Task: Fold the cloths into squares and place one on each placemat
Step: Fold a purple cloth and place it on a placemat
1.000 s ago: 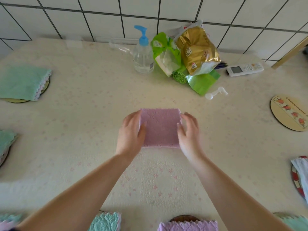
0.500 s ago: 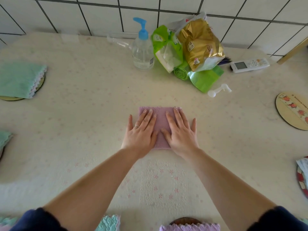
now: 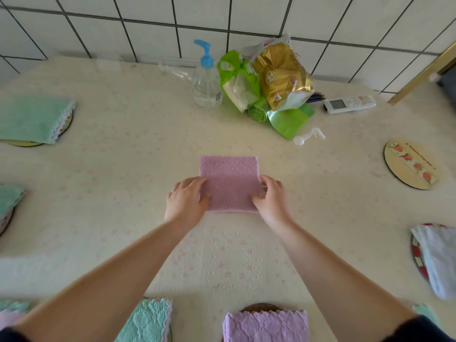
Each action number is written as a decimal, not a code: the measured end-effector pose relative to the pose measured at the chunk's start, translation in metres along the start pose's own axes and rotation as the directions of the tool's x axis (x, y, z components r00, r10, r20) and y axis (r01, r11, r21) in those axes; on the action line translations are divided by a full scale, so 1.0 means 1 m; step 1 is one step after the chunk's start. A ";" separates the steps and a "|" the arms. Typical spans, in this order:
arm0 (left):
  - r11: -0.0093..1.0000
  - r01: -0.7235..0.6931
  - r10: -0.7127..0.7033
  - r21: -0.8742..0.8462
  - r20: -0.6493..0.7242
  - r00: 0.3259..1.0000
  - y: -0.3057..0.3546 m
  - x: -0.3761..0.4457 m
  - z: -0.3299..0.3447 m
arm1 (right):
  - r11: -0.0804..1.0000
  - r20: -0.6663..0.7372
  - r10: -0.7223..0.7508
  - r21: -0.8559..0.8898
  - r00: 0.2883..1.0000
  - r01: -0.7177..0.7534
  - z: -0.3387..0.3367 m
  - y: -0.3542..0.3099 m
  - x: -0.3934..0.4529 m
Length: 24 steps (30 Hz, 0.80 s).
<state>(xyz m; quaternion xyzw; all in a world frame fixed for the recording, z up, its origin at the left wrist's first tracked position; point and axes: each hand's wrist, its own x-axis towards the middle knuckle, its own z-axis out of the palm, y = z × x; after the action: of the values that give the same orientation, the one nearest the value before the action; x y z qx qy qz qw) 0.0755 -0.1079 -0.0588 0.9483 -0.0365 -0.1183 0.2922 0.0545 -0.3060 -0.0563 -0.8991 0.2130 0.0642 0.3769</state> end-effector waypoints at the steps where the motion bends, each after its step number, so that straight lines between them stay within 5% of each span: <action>1: 0.997 0.036 -0.034 -0.064 0.029 0.999 0.003 0.004 -0.001 | 0.998 0.011 0.033 0.050 0.999 -0.034 0.004 -0.005 0.001; 6: 0.844 0.313 -0.285 -0.435 0.131 0.950 0.022 0.015 -0.012 | 0.917 0.136 0.212 0.314 0.968 -0.245 0.003 -0.028 0.001; 12: 0.633 0.372 -0.332 -0.679 0.196 0.923 0.029 -0.013 -0.019 | 0.702 0.331 0.320 0.547 0.888 -0.457 -0.019 -0.010 -0.027; 15: 0.523 0.383 -0.273 -0.762 0.276 0.922 0.047 -0.031 -0.009 | 0.643 0.355 0.261 0.630 0.898 -0.436 -0.037 0.012 -0.037; 19: 0.498 0.375 -0.201 -0.782 0.317 0.927 0.086 -0.050 0.012 | 0.584 0.297 0.192 0.732 0.936 -0.352 -0.072 0.050 -0.043; 24: 0.501 0.354 -0.170 -0.790 0.311 0.935 0.153 -0.062 0.060 | 0.753 -0.015 0.139 0.651 0.990 -0.096 -0.129 0.113 -0.045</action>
<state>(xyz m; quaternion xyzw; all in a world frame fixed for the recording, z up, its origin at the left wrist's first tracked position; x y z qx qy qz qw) 0.0003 -0.2584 -0.0082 0.6717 0.1410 -0.2551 0.6811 -0.0404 -0.4533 -0.0261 -0.6996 0.2897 -0.0180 0.6529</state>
